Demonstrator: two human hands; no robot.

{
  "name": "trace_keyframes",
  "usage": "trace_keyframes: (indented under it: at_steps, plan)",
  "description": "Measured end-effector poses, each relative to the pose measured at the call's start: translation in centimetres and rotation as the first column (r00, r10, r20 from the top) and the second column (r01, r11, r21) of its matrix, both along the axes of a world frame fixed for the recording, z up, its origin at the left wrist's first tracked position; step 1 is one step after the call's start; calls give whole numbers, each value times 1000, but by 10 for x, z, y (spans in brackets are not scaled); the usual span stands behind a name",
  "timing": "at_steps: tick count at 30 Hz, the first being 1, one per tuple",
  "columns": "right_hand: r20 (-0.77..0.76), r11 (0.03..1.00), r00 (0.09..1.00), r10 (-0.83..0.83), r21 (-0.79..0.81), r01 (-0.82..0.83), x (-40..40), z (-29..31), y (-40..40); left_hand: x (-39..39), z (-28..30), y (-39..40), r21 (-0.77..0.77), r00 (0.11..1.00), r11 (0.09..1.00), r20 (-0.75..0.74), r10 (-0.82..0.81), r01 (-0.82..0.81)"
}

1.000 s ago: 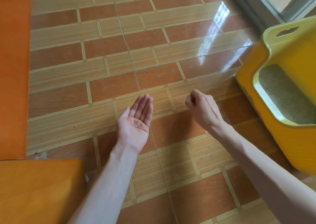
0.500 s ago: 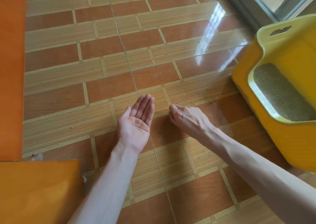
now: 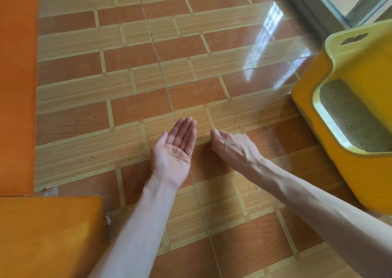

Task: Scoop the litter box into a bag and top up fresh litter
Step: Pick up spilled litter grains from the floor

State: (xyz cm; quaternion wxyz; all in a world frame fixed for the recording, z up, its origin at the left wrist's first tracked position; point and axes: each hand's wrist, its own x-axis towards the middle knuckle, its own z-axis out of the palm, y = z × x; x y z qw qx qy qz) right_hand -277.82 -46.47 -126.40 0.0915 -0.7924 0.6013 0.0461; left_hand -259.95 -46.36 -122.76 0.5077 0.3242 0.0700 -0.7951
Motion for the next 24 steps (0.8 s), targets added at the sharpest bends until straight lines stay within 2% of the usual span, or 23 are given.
trace_keyframes:
  at_steps: [5, 9, 14, 17, 20, 24]
  plan:
    - [-90, 997, 994, 69, -34, -73, 4, -2, 2, -1, 0, 0, -2, 1000, 1000, 7, -9, 9]
    - [-185, 993, 976, 115, 9, -116, 8, 6, 7, -1, 0, 0, -4, 1000, 1000, 18, -10, 10]
    - [-221, 1000, 975, 15, 24, -10, 21, 15, 8, 0, 2, -1, 0, 1000, 1000, 22, -8, 8]
    - [-120, 992, 988, -94, 77, 104, 20, 9, 5, -1, 5, -1, 8, 1000, 1000, 29, -5, 4]
    - [9, 988, 990, -142, 57, 141, 11, 8, 1, -4, 9, -4, 19, 999, 1000, 40, 0, 0]
    - [229, 971, 944, -238, 19, 240, -1, 30, -13, -8, 26, -16, 39, 999, 999, 49, 12, -14]
